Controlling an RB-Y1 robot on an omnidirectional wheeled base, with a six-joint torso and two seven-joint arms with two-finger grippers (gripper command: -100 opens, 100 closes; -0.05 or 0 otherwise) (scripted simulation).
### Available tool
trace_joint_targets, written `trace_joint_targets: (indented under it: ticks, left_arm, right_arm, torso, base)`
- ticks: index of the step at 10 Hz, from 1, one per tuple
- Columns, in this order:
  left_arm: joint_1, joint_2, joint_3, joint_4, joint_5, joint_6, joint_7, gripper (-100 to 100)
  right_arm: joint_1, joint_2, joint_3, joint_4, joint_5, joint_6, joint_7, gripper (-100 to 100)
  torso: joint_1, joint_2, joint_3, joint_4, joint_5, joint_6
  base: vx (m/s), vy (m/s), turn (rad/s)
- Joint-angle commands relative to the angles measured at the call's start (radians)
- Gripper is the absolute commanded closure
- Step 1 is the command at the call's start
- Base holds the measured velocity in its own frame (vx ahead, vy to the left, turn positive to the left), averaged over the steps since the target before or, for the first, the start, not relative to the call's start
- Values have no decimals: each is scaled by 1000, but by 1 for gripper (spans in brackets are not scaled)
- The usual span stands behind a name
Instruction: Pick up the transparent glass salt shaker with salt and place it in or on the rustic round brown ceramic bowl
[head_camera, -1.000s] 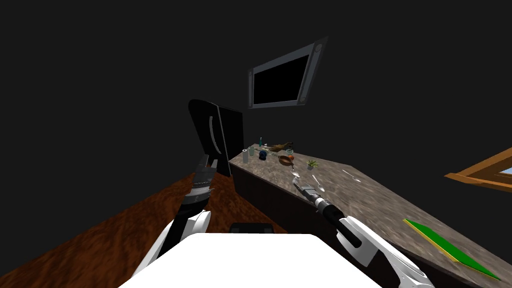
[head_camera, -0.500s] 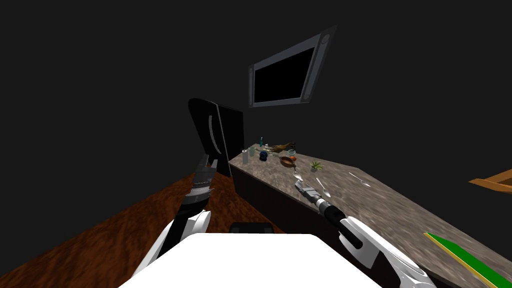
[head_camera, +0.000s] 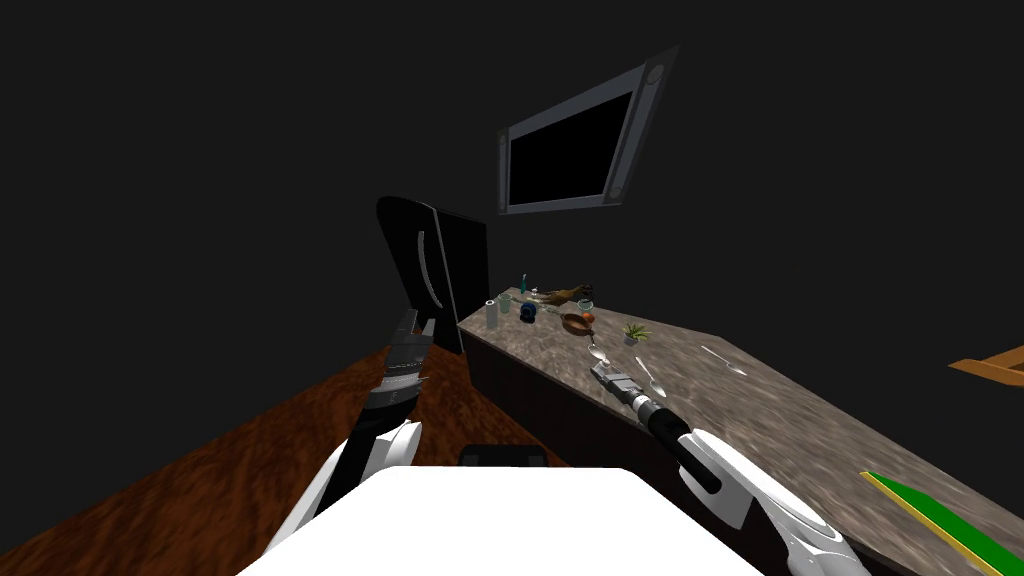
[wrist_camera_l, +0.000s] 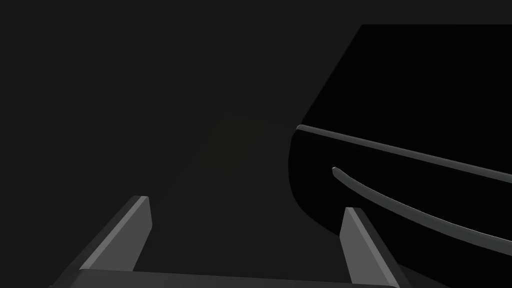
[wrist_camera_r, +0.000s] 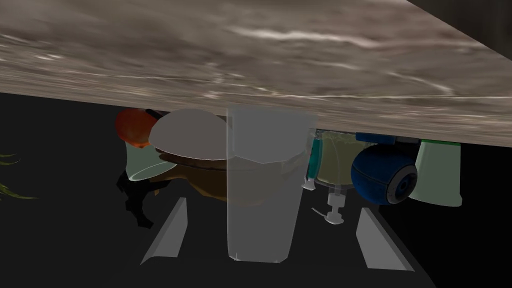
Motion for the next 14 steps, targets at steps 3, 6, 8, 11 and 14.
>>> trace_joint_targets:
  ticks: [3,6,8,11,14]
  left_arm:
    - [0,0,0,0,0,0,0,0]
    - [0,0,0,0,0,0,0,0]
    - [0,0,0,0,0,0,0,0]
    - [0,0,0,0,0,0,0,0]
    - [0,0,0,0,0,0,0,0]
  right_arm:
    - [-21,10,-13,32,82,-24,-77,-100]
    - [-18,8,-12,28,69,-21,-66,100]
    - [-18,8,-12,27,69,-21,-67,100]
    - [-10,4,-5,14,37,-11,-36,100]
    - [8,-4,6,-13,-30,9,25,100]
  torso:
    - [0,0,0,0,0,0]
    - [-1,1,0,0,0,0]
    - [-1,0,0,0,-1,0]
    - [-2,0,0,0,-1,0]
    - [-3,2,1,0,-1,0]
  base:
    - [13,16,3]
    - [2,2,0]
    - [0,0,0]
    - [-3,-3,-1]
    - [-17,-18,-3]
